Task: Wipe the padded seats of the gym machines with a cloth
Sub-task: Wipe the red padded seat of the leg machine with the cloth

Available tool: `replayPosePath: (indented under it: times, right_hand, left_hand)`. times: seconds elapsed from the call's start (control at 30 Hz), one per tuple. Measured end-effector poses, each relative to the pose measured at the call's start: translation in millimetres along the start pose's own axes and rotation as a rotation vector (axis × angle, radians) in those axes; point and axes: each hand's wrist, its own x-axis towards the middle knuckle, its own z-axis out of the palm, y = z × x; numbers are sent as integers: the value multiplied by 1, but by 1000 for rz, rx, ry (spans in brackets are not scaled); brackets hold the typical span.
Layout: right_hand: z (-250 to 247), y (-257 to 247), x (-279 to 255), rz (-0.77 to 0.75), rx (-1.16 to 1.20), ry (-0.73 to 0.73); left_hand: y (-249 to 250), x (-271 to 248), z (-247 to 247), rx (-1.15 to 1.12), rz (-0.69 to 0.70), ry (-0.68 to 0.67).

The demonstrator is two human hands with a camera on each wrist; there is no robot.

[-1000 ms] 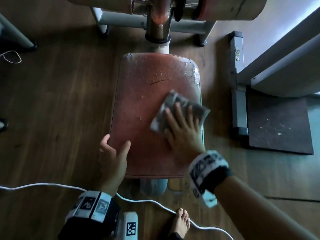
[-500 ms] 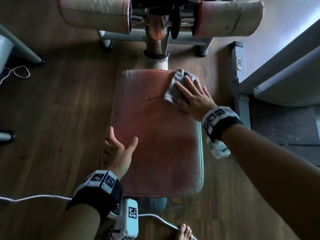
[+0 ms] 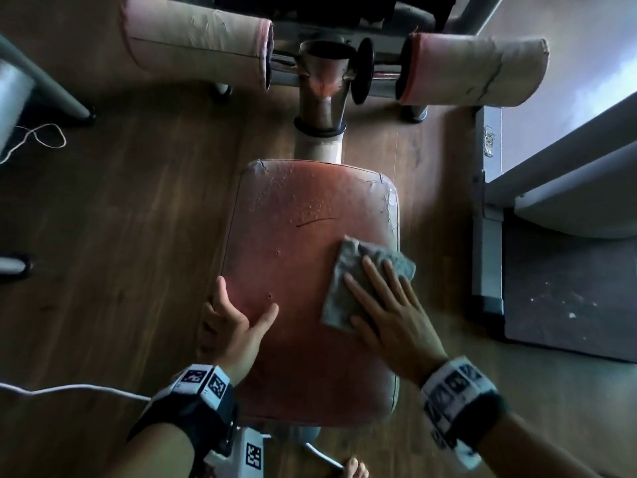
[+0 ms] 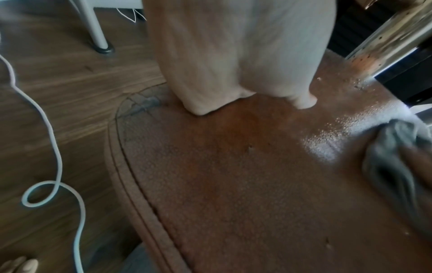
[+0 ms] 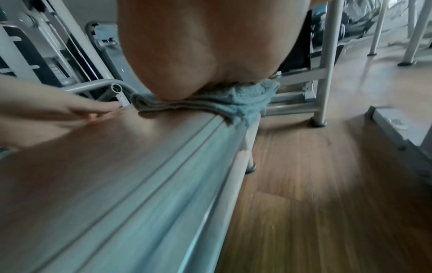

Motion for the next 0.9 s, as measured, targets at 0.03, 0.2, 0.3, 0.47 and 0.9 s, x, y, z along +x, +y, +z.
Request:
replayPosePath:
  times: [0.03,0.2,0.3,0.47,0.9]
  right_hand:
    - [-5,9,21,14,-3,19]
    - [-35,52,125,148,56,69]
    - [-44,61,152,211,152,43]
    - [-35,34,104,128,9,31]
    - [-48,0,79,-5,-192,71]
  left_hand:
    - [3,-1,-1,-18,-15,-9]
    - [1,-1,0,-78,8,-8]
    - [2,-1,-2,-59,2,-20]
    - [2,0,-1,9,-33,-38]
    - [0,-2,-1,37,9,-4]
